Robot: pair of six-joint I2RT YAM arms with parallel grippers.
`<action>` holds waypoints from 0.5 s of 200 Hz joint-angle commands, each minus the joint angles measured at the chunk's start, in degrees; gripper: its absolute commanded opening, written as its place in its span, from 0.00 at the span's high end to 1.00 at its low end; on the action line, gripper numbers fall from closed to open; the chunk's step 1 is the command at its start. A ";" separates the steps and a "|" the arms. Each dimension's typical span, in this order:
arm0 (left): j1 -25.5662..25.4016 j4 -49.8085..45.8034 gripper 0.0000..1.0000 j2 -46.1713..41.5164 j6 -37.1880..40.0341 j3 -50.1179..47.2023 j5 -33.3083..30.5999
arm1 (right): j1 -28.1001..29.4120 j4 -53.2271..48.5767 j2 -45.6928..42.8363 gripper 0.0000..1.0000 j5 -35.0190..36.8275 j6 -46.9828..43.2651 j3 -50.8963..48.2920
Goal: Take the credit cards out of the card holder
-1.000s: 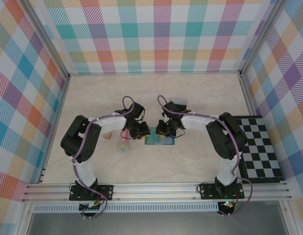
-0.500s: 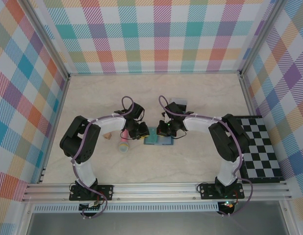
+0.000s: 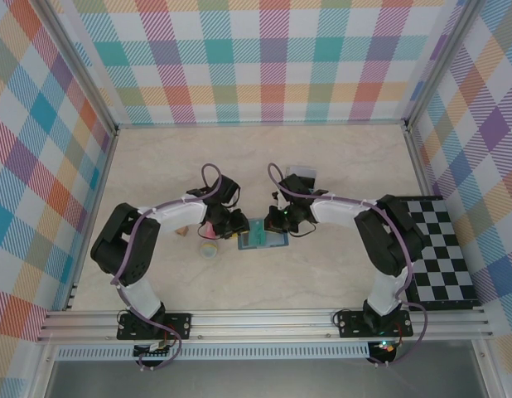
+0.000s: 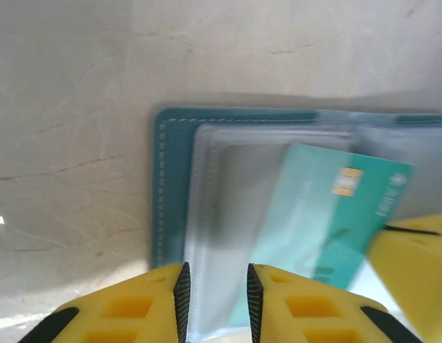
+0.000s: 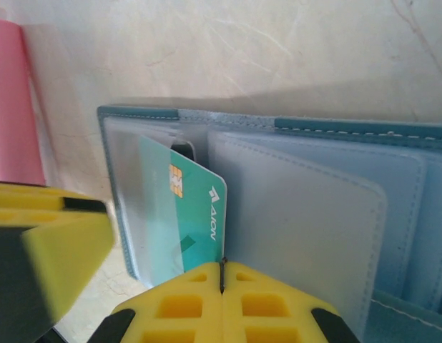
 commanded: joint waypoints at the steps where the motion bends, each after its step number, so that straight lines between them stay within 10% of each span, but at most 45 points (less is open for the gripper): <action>1: -0.77 -1.68 0.71 -2.84 1.76 2.44 1.40 | 0.25 -0.96 1.88 1.00 -1.19 0.30 0.65; 100: -2.51 -5.98 0.88 5.16 1.55 2.71 -2.98 | 0.25 -1.36 3.91 0.89 -1.97 -0.82 2.74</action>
